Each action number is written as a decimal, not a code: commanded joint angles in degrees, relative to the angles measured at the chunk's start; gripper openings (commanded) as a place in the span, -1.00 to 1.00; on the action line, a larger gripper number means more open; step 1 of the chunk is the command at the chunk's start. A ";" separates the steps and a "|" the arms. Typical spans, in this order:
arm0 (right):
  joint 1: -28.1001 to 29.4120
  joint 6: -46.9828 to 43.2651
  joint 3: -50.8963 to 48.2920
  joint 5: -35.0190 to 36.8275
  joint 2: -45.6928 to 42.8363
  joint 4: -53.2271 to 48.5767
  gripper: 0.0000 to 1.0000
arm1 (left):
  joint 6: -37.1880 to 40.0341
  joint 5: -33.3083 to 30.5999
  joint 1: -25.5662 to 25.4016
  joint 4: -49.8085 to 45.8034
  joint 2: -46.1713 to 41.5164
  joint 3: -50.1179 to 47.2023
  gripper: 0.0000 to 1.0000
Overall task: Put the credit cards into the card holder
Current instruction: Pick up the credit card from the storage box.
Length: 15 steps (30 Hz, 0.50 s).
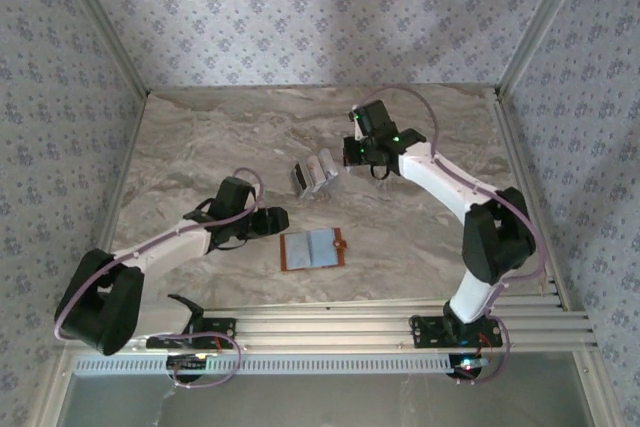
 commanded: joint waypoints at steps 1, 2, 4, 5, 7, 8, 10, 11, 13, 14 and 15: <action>0.34 1.61 -5.04 -0.19 -5.88 1.19 -1.00 | 1.83 -2.18 -1.56 -3.11 -1.26 2.38 0.36; 0.47 1.94 -7.14 -0.64 -7.66 2.16 -1.00 | 2.09 -2.81 -2.05 -3.78 -1.00 2.76 0.36; 0.69 2.50 -12.35 -1.55 -10.98 3.99 -1.00 | 2.43 -3.63 -2.83 -4.36 -0.58 3.30 0.36; 0.82 2.68 -14.65 -2.00 -12.82 4.94 -1.00 | 2.55 -3.84 -3.09 -4.54 -0.30 3.53 0.36; 0.89 2.94 -18.75 -2.91 -15.82 6.37 -1.00 | 2.80 -4.26 -3.46 -4.91 0.19 3.90 0.36; 1.04 3.21 -20.65 -3.35 -17.55 7.11 -1.00 | 2.83 -4.65 -3.62 -5.07 0.33 3.99 0.36; 1.13 3.88 -24.21 -4.26 -20.57 8.33 -1.00 | 2.89 -5.37 -4.04 -5.34 0.54 4.11 0.36; 1.22 4.38 -26.02 -4.70 -22.01 9.04 -1.00 | 2.99 -5.88 -4.22 -5.61 0.72 4.33 0.36; 1.47 5.41 -28.84 -5.95 -24.33 10.42 -1.00 | 3.17 -6.30 -4.48 -6.03 1.23 4.64 0.36; 1.58 5.85 -30.23 -6.62 -25.61 11.05 -1.00 | 3.26 -6.47 -4.61 -6.07 1.40 4.72 0.36; 1.81 6.14 -31.37 -7.10 -26.51 11.49 -1.00 | 3.26 -6.53 -4.80 -6.07 1.63 4.73 0.36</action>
